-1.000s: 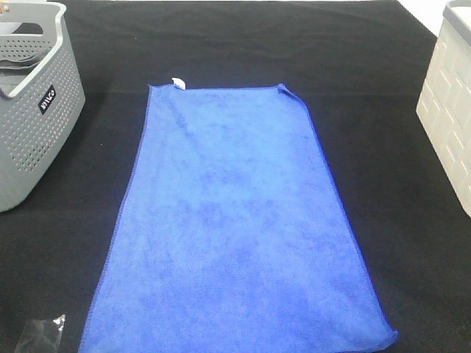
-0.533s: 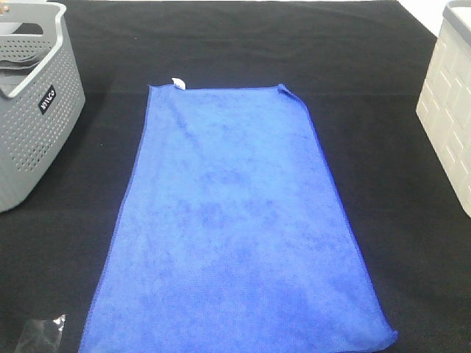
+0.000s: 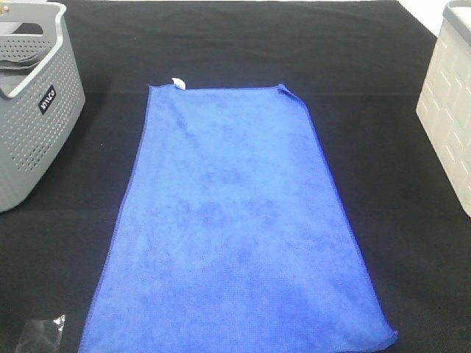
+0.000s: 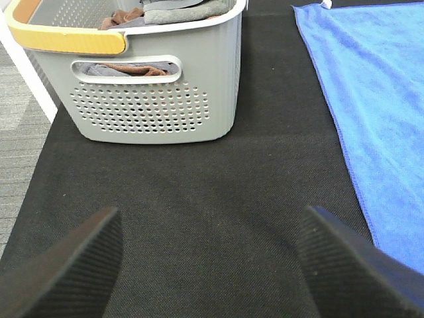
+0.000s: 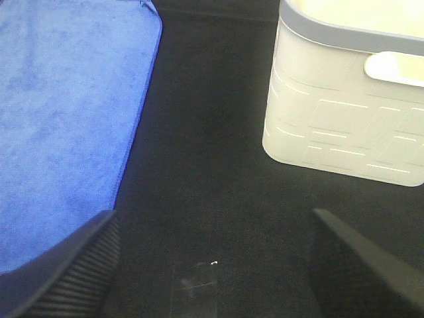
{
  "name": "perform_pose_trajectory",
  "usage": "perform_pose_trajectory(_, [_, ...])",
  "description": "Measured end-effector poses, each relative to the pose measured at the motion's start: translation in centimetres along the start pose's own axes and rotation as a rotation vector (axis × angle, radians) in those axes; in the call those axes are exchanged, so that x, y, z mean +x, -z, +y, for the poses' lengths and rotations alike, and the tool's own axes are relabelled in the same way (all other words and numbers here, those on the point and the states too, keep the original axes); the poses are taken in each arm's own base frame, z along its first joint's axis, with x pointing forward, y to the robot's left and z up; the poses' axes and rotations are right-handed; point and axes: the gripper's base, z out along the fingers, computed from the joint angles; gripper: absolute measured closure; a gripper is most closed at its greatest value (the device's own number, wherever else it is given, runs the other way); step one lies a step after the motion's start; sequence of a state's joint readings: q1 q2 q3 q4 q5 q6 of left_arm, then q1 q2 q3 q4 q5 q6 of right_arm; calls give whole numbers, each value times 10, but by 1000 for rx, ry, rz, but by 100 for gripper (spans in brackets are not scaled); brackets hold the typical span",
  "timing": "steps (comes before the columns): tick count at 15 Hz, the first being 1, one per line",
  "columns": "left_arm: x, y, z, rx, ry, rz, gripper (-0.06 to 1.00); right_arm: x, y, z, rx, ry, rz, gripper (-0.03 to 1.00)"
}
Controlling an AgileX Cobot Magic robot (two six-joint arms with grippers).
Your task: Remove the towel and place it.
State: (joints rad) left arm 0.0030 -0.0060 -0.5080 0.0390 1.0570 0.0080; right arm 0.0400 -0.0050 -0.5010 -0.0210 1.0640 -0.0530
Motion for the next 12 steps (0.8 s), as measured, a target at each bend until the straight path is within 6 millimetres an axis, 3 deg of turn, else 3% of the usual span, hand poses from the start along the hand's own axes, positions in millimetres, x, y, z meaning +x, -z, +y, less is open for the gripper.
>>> perform_pose_trajectory(12, [-1, 0, -3, 34, 20, -9, 26, 0, 0, 0, 0, 0, 0, 24])
